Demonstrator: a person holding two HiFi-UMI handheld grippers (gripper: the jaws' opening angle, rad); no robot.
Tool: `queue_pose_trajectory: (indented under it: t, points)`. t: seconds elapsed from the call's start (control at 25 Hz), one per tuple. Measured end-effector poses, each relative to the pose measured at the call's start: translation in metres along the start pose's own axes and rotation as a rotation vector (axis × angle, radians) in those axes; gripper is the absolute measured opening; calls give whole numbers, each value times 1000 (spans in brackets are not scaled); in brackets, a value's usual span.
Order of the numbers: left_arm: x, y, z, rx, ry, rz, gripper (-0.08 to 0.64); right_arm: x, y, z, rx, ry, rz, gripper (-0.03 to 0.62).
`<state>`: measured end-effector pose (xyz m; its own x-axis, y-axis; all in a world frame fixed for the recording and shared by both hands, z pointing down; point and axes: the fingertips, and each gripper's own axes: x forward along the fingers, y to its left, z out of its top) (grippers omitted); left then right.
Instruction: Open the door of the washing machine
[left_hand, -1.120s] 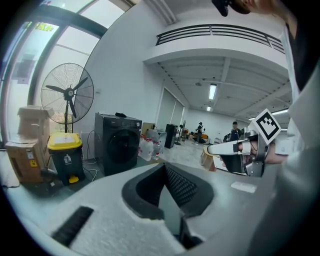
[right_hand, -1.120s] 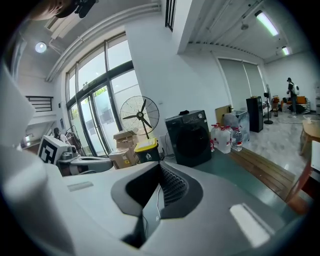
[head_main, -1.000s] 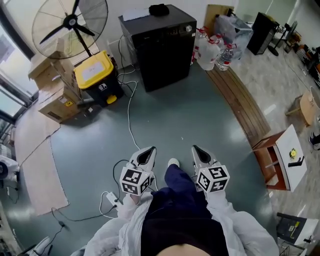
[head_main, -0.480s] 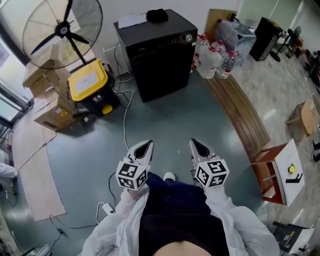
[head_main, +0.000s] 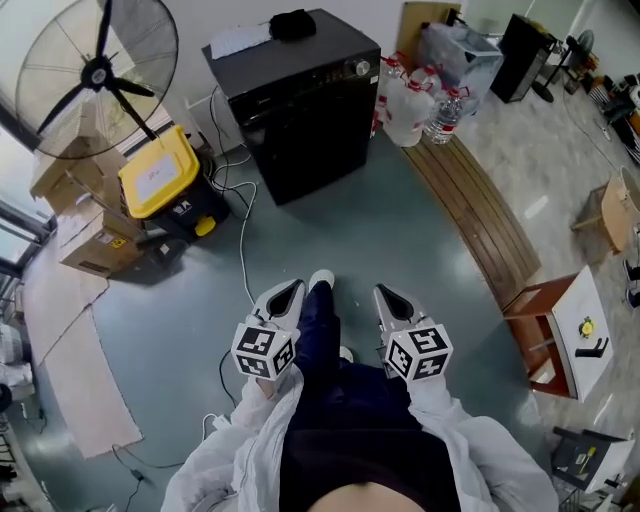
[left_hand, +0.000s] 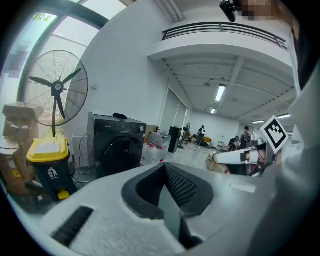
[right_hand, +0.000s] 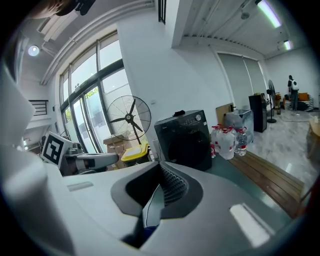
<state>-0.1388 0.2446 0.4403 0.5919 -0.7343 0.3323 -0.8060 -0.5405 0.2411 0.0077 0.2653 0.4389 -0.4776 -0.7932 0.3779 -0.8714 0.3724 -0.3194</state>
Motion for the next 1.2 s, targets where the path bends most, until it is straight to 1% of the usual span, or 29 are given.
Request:
queue_pose_trajectory:
  t: [0.04, 0.08, 0.12, 0.16, 0.32, 0.52, 0.64, 0.76, 0.96, 1.08, 1.2]
  points:
    - [8, 6, 2, -7, -1, 1, 0, 7, -5, 2, 6, 1, -7, 9]
    - [18, 12, 3, -12, 1, -3, 25, 15, -11, 5, 11, 1, -14, 9]
    - [27, 19, 5, -16, 7, -8, 98, 24, -16, 9, 15, 0, -19, 9]
    - [37, 26, 8, -17, 12, -13, 143, 34, -21, 14, 17, 0, -23, 9]
    - [76, 68, 36, -17, 1, -10, 206, 85, -34, 45, 11, -3, -28, 9]
    - [125, 123, 81, -21, -3, -27, 278, 154, -44, 102, 1, -30, -21, 9]
    - [157, 160, 98, -17, 14, -43, 321, 196, -51, 118, 6, -13, -22, 9]
    - [186, 192, 107, -13, 43, -55, 344, 233, -62, 128, 14, 11, -34, 9]
    - [229, 243, 114, -14, 90, -67, 345, 289, -79, 147, 25, 30, -57, 9]
    - [254, 269, 113, -7, 123, -82, 345, 316, -89, 148, 28, 59, -77, 9]
    - [282, 288, 104, 11, 167, -104, 345, 335, -106, 143, 27, 101, -102, 9]
